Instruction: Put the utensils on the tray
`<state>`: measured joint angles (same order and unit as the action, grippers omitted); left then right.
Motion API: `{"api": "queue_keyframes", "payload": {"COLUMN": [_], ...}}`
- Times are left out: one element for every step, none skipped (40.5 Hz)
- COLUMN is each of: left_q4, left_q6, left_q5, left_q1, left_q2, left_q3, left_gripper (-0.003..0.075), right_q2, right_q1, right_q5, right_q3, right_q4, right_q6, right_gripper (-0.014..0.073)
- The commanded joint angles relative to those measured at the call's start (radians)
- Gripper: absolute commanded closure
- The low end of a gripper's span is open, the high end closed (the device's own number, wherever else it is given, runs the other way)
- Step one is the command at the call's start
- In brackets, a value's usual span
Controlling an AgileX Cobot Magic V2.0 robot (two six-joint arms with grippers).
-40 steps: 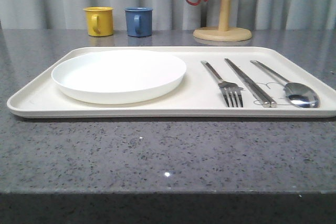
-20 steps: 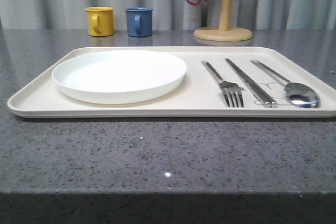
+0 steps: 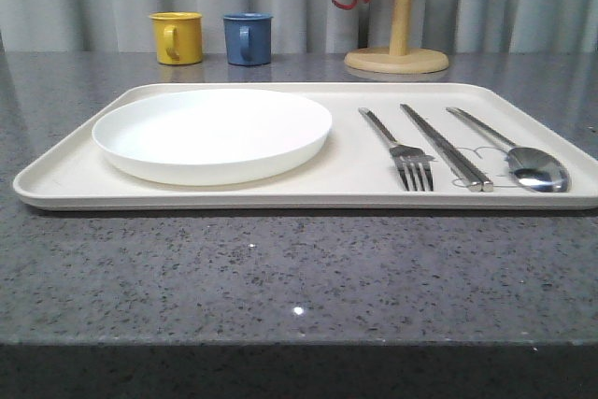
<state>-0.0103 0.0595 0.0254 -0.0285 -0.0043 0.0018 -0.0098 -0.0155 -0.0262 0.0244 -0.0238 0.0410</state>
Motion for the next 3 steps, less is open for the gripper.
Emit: {"api": "queue_keyframes", "payload": {"left_q4": [0.000,0.000,0.000], "left_q6": [-0.011,-0.011,-0.011], "left_q5": [-0.077,-0.077,-0.077], "left_q1": [0.001,0.001,0.001], "left_q2": [-0.022,-0.022,-0.022], "left_q3": [0.019,0.019,0.019], "left_gripper": [0.0740,0.0740,0.0740], "right_q2": [-0.017,-0.017,-0.017], "right_q1": [0.004,0.004,0.004], "right_q5": [0.085,0.085,0.085], "right_q3": [0.003,0.003,0.003], "right_q4": [0.009,0.009,0.009], "right_q6": [-0.009,-0.009,-0.009], "right_gripper": [0.0660,0.0660,0.0660]}}
